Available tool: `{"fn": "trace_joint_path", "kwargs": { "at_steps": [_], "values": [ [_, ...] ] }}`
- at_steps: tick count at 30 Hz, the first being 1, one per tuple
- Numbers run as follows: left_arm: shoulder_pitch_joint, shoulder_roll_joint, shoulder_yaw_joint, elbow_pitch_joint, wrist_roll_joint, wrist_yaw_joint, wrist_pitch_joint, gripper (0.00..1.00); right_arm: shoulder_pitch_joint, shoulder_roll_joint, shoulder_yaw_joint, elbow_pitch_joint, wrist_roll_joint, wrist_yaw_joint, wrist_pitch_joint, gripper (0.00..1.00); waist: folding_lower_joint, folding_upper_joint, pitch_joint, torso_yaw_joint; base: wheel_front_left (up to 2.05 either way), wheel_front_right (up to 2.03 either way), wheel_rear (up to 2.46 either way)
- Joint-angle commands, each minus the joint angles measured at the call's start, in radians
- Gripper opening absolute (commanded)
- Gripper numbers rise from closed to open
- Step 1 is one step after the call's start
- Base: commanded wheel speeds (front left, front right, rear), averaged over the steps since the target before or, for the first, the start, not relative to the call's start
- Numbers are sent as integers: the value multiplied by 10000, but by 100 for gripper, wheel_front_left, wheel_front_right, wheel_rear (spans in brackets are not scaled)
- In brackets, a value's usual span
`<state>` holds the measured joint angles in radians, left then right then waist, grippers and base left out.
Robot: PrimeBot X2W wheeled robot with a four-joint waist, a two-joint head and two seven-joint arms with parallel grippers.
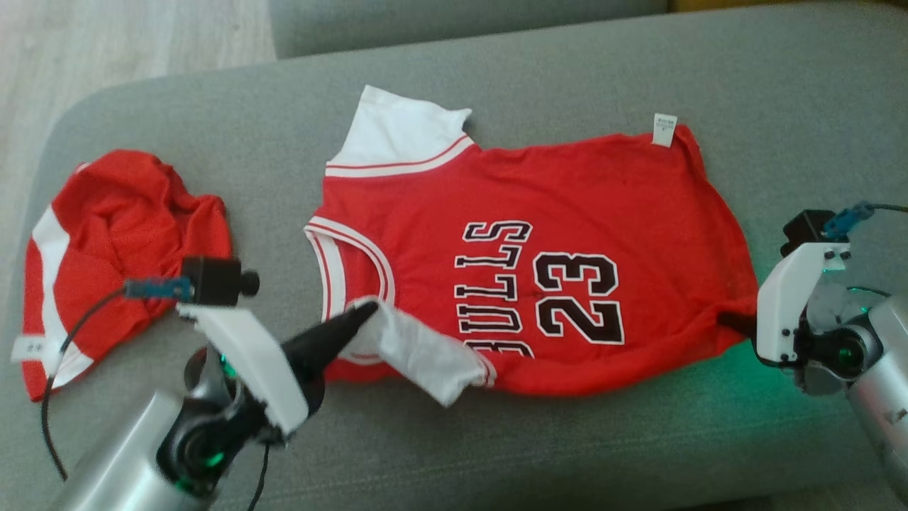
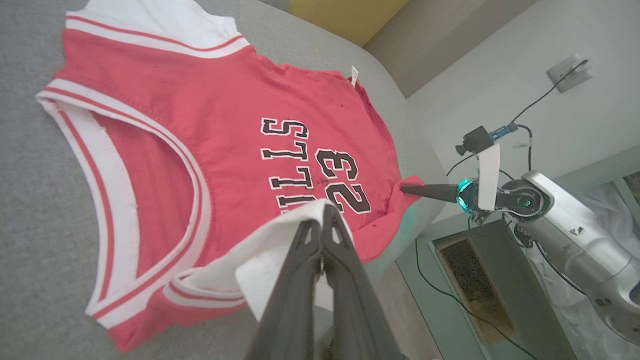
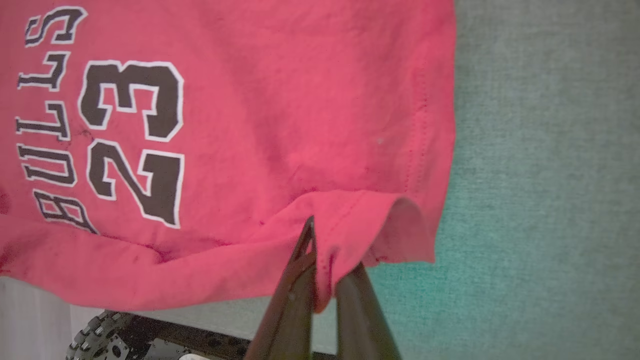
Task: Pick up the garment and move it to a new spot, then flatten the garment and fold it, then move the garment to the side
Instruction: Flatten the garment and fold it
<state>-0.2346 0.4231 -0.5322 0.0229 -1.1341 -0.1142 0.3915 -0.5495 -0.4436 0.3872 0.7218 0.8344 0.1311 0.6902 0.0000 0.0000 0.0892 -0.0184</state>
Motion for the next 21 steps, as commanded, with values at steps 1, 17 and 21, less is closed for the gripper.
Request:
{"fn": "trace_joint_path", "kwargs": {
  "at_steps": [1, 17, 21],
  "values": [
    [-856, 73, 539, -57, 110, -21, -136, 0, -385, -52, -38, -123, -90, -4, -239, 0, 0, 0, 194, -59, 0, 0, 0],
    [-2585, -571, 672, 2539, 739, 186, -858, 0, -1187, 386, -19, 784, -137, -4, -1406, 0, 0, 0, 919, -324, 0, 0, 0],
    [-2849, -690, 632, 3044, 934, 239, -1050, 0, -1430, 430, 57, 998, -168, -4, -1651, 0, 0, 0, 1045, -327, 0, 0, 0]
  ]
}}
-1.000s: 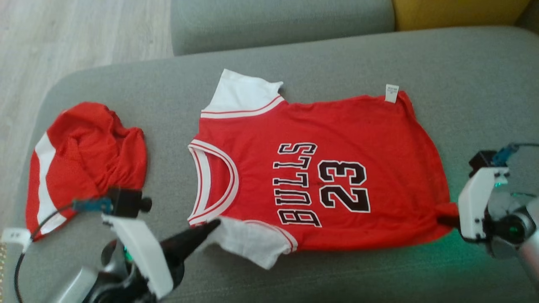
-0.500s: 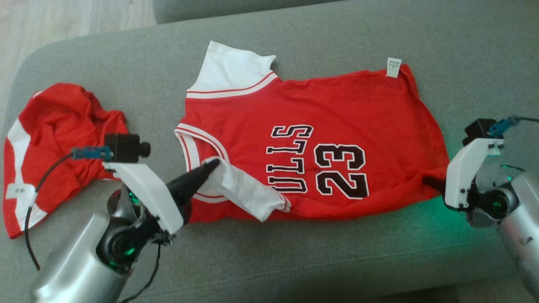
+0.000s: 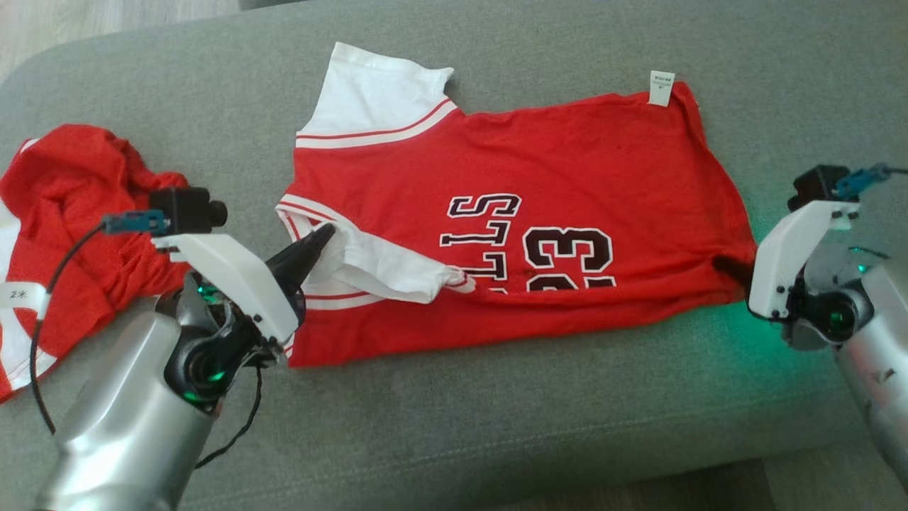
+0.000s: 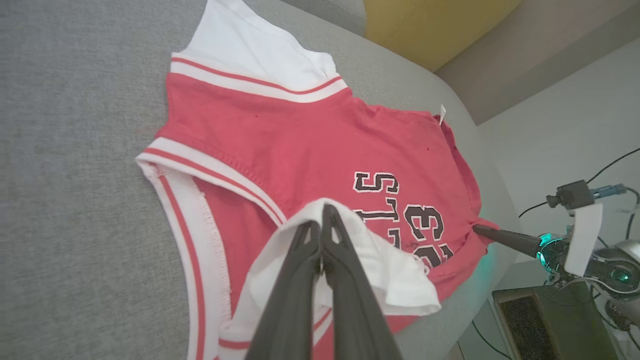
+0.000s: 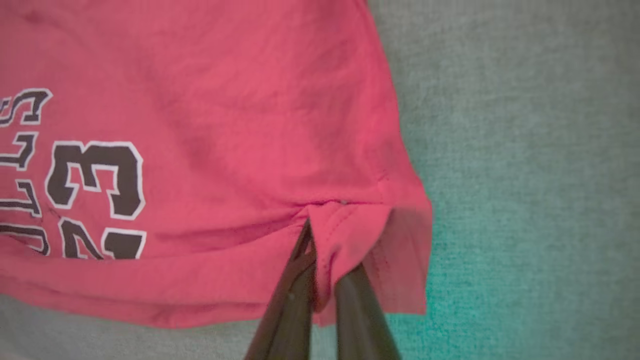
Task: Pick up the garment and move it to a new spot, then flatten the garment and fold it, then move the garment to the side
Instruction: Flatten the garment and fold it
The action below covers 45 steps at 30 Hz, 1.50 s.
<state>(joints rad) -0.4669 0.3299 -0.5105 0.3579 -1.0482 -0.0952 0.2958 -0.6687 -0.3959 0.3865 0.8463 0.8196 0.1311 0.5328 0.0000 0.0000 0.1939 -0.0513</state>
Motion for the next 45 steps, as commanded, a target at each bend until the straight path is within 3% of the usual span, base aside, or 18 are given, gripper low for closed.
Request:
{"fn": "trace_joint_path", "kwargs": {
  "at_steps": [1, 5, 6, 7, 8, 9, 10, 11, 12, 13, 19, 25, 26, 29, 34, 40, 45],
  "values": [
    [-565, 238, 400, -191, 128, 67, -127, 0, -296, -24, 78, -189, -20, -4, -146, 0, 0, 0, 14, 6, 0, 0, 0],
    [-681, 212, 311, 250, 341, 148, -253, 0, -454, 53, 173, 25, 22, -4, -331, 0, 0, 0, 59, 56, 0, 0, 0],
    [-700, 182, 297, 344, 373, 167, -295, 0, -475, 66, 204, 67, 34, -4, -383, 14, 0, 0, 58, 76, 0, 0, 0],
    [-718, 151, 280, 428, 392, 172, -325, 0, -495, 79, 222, 94, 58, -4, -462, 44, 0, 0, 59, 95, 0, 0, 0],
    [-741, 123, 272, 509, 416, 181, -371, 0, -509, 94, 243, 120, 95, -4, -522, 67, 0, 0, 56, 114, 0, 0, 0],
    [-762, 91, 273, 589, 436, 200, -426, 0, -521, 99, 271, 126, 121, -4, -605, 100, 0, 0, 50, 131, 0, 0, 0],
    [-783, 57, 270, 666, 449, 210, -468, 0, -530, 108, 279, 143, 158, -4, -697, 100, 0, 0, 43, 145, 0, 0, 0],
    [-828, -3, 270, 808, 492, 256, -573, 7, -566, 102, 276, 164, 212, -4, -960, 100, 0, 0, 26, 171, 0, 0, 0],
    [-853, -23, 264, 879, 547, 319, -635, 69, -596, 82, 279, 172, 202, -4, -1148, 100, 0, 0, 15, 180, 0, 0, 0],
    [-881, -31, 256, 945, 622, 382, -716, 99, -625, 64, 274, 183, 187, -4, -1361, 100, 0, 0, 3, 186, 0, 0, 0],
    [-1000, -136, 436, 1332, 1138, 1056, -1721, 100, -616, 86, 248, 108, 225, -4, -2681, 100, 0, 0, -227, 218, 0, 0, 0],
    [-770, -439, 1294, 1098, 1483, 1908, -4150, 100, -277, -56, 352, -467, -255, -4, -4675, 100, 0, 0, -621, 187, 0, 0, 0],
    [-770, -439, 1294, 1098, 1483, 1908, -4150, 100, -277, -56, 352, -467, -255, -4, -4675, 100, 0, 0, -621, 187, 0, 0, 0],
    [-360, -535, 1642, 729, 1872, 2221, -5276, 100, 8, -15, -7, -623, -649, -4, -5941, 100, 0, 0, -879, 182, 0, 0, 0],
    [852, -1056, 2538, -879, 3432, 2656, -5566, 100, 865, 253, -849, -1075, -1795, -4, -7569, 100, 0, 0, -1238, 205, 0, 0, 0],
    [3049, -2382, 3607, -2657, 5719, 2642, -5572, 100, 2681, 1346, -2930, -2502, -3763, -4, -7931, 100, 0, 0, -1620, 218, 0, 0, 0],
    [4309, -2750, 3638, -2724, 6723, 2418, -5574, 100, 4410, 2776, -4284, -3979, -5037, -4, -7925, 100, 0, 0, -1772, 154, 0, 0, 0]
  ]
}}
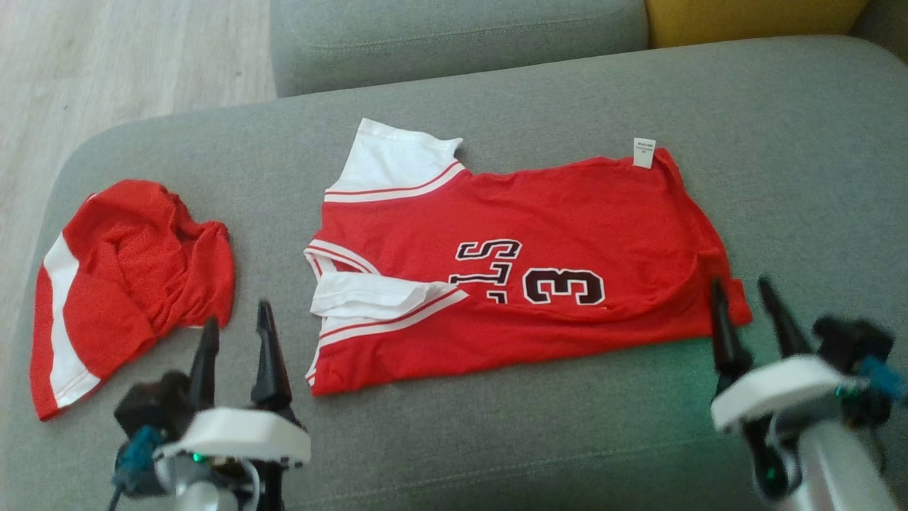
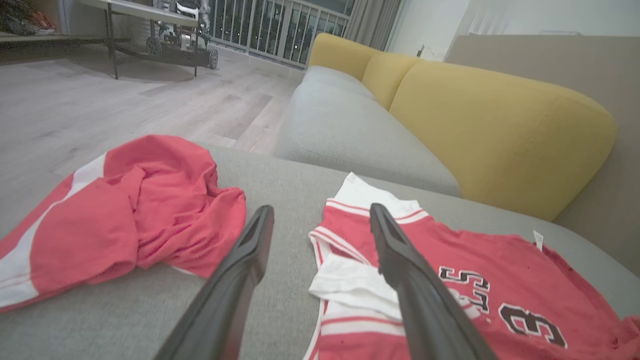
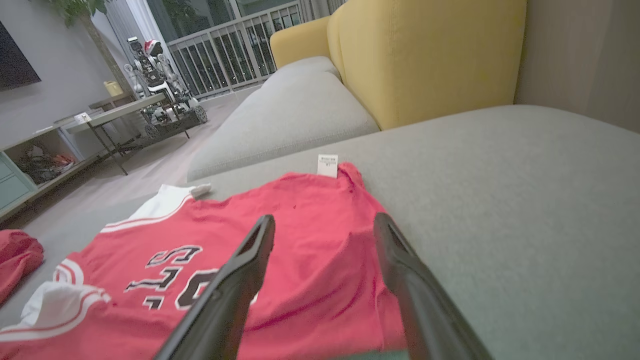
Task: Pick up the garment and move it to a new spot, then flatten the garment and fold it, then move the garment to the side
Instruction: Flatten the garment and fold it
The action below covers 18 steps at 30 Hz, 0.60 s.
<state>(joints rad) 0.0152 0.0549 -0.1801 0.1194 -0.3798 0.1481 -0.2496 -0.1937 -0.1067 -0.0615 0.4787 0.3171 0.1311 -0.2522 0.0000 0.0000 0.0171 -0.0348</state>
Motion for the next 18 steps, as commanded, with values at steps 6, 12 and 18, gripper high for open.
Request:
{"fn": "trace_joint_path", "kwargs": {
  "at_steps": [6, 12, 18],
  "values": [
    [-253, -42, -98, -1, 20, -24, -121, 100, 389, 405, -250, -1456, -718, -4, 496, 100, 0, 0, 43, -141, 0, 0, 0],
    [-614, -45, -595, 1110, -4, 225, -121, 100, 608, 530, -308, -2152, -940, -4, 941, 100, 0, 0, 277, -332, 0, 0, 0],
    [-1288, -46, -917, 2842, -87, 396, -121, 100, 684, 559, -166, -2411, -890, -4, 1104, 100, 0, 0, 532, -599, 0, 0, 0]
  ]
}}
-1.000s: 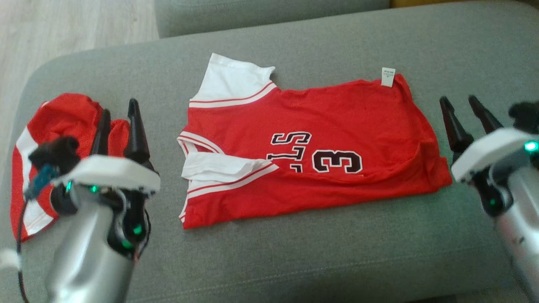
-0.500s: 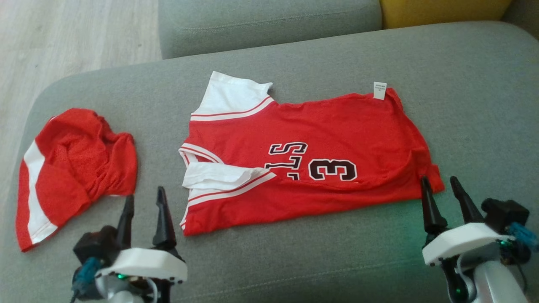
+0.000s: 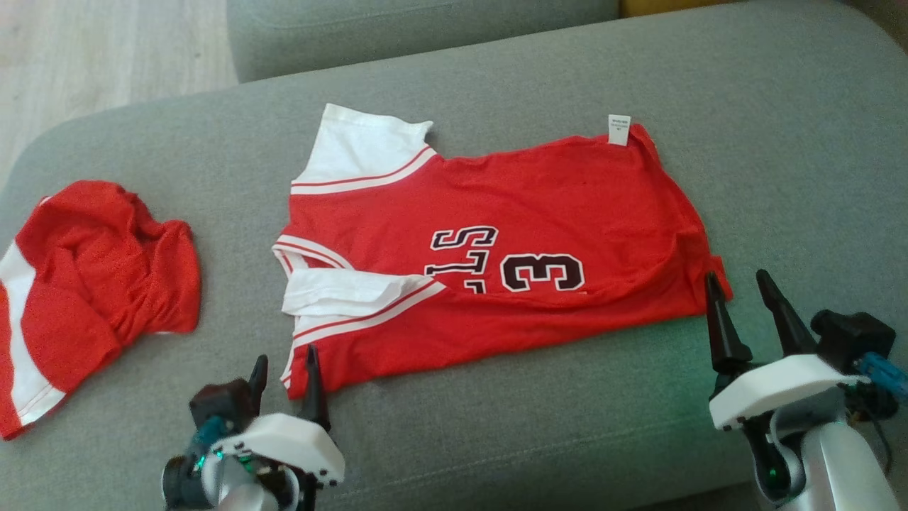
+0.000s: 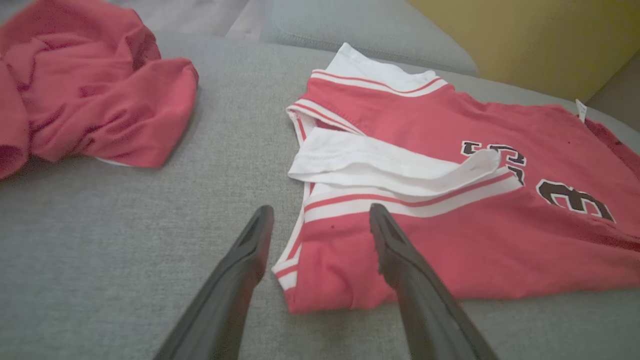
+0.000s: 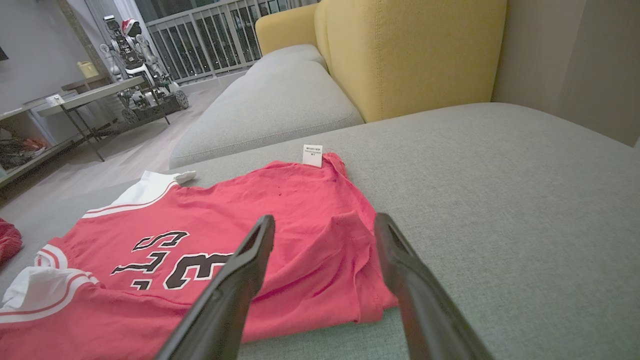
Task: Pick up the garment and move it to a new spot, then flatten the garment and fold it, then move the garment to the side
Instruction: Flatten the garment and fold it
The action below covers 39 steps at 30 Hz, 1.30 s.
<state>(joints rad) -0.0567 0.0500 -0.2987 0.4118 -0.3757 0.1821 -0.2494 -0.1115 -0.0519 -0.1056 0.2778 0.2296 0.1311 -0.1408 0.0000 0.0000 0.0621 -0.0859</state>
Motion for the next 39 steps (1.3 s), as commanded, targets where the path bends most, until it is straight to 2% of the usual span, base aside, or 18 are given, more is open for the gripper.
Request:
{"fn": "trace_joint_path", "kwargs": {
  "at_steps": [1, 2, 6, 11, 14, 15, 16, 17, 21, 25, 30, 33, 39],
  "values": [
    [-569, 4, 268, -82, -127, 56, -123, 100, -138, 11, 275, -401, -15, -4, -10, 100, 0, 0, 82, -87, 0, 0, 0],
    [-737, 4, 284, 344, -769, 16, -123, 100, -143, 12, 293, -440, 64, -4, 3, 100, 0, 0, 140, -169, 0, 0, 0],
    [-1053, 4, -10, 1476, -986, 193, -123, 100, -195, 14, 278, -462, 115, -4, 15, 100, 0, 0, 186, -301, 0, 0, 0],
    [-1289, 4, -182, 2186, -1235, 417, -124, 100, -260, 15, 306, -421, 128, -4, 25, 100, 0, 0, 149, -439, 0, 0, 0],
    [-1471, 3, -362, 2603, -1455, 377, -124, 100, -300, 15, 286, -377, 175, -4, 7, 100, 0, 0, 153, -490, 0, 0, 0],
    [-1543, 3, -424, 2729, -1512, 343, -124, 90, -317, 15, 288, -353, 181, -4, 4, 100, 0, 0, 161, -497, 0, 0, 0],
    [-1621, 3, -518, 2854, -1516, 275, -124, 32, -323, 15, 296, -304, 155, -4, 20, 100, 0, 0, 167, -500, 0, 0, 0],
    [-1683, 3, -601, 2949, -1533, 195, -124, 0, -325, 15, 293, -229, 143, -4, 54, 100, 0, 0, 172, -497, 0, 0, 0],
    [-1862, 3, -569, 2703, -1423, 180, -124, 0, -399, 15, 136, 254, 378, -4, 306, 100, 0, 0, 222, -367, 0, 0, 0],
    [-1729, 4, -44, 1534, -881, 398, -124, 0, -698, 16, 21, 1047, 1155, -4, 538, 100, 0, 0, 284, -116, 0, 0, 0],
    [-1225, 3, 367, 126, -260, 438, -124, 0, -1351, 16, -416, 2542, 2041, -4, 485, 100, 0, 0, 385, 299, 0, 0, 0],
    [-1010, 3, 322, -341, -164, 399, -124, 0, -1801, 16, -607, 3515, 1908, -4, 347, 100, 0, 0, 435, 531, 0, 0, 0],
    [-946, 3, 151, -642, -120, 413, -124, 0, -2577, 16, -1076, 5169, 725, -4, 0, 100, 0, 0, 546, 817, 0, 0, 0]
  ]
}}
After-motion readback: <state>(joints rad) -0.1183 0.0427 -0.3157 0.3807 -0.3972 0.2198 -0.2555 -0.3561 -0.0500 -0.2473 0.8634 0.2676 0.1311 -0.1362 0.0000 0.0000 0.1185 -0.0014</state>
